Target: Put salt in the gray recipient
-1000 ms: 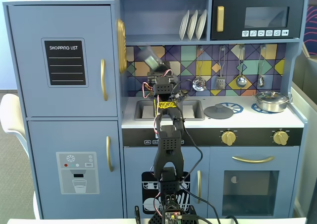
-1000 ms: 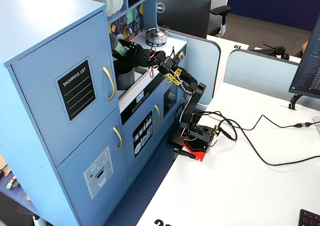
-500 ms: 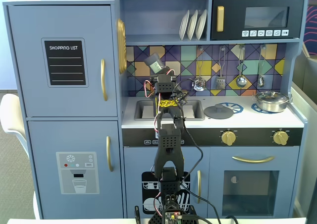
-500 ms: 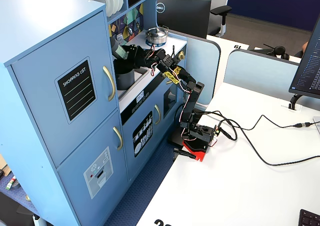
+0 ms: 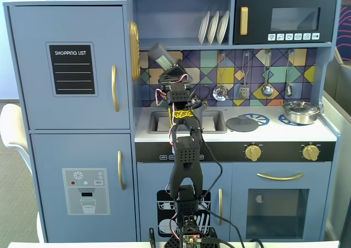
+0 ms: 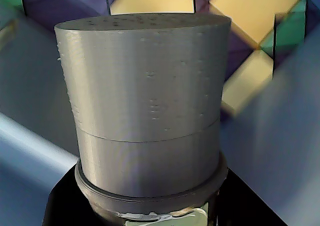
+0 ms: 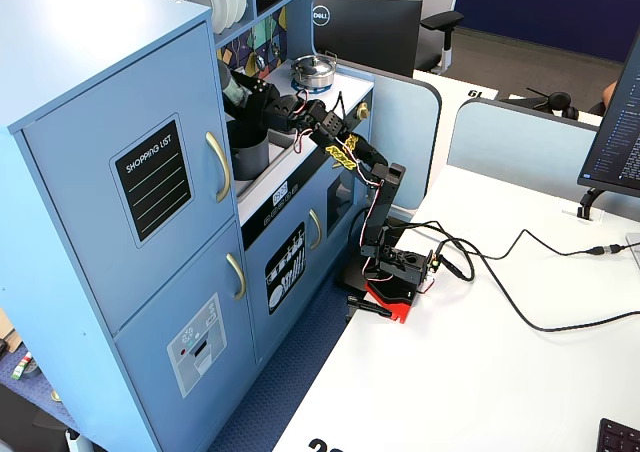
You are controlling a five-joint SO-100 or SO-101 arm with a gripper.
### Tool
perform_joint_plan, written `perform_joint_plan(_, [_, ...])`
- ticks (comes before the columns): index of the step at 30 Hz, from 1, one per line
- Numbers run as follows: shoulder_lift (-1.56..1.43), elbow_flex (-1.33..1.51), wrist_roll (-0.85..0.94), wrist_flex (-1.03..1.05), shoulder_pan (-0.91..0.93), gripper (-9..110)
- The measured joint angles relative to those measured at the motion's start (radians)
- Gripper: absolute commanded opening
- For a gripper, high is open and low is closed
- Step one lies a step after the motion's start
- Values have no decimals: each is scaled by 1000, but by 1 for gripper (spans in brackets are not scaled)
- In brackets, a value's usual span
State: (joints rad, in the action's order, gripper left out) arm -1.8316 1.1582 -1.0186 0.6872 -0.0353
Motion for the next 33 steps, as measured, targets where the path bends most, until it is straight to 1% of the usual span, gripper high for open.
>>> perform_joint_plan(4, [2,0,-34,163,23,0])
perform_joint_plan(8, [2,0,-44,199,25,0])
perform_joint_plan(10, [2,0,-43,160,20,0])
perform_joint_plan(13, [2,9,0,15,-2,0])
perform_joint_plan(16, [0,9,87,-84,-29,0])
perform_joint_plan(19, [0,9,202,-101,-14,0])
perform_joint_plan(22, [-8,17,380,-86,44,0])
perform_joint_plan(25, [-64,109,635,-84,155,0])
perform_joint_plan(30, [-163,282,1157,-104,413,0])
perform_joint_plan(33, [-199,370,1497,-172,581,0])
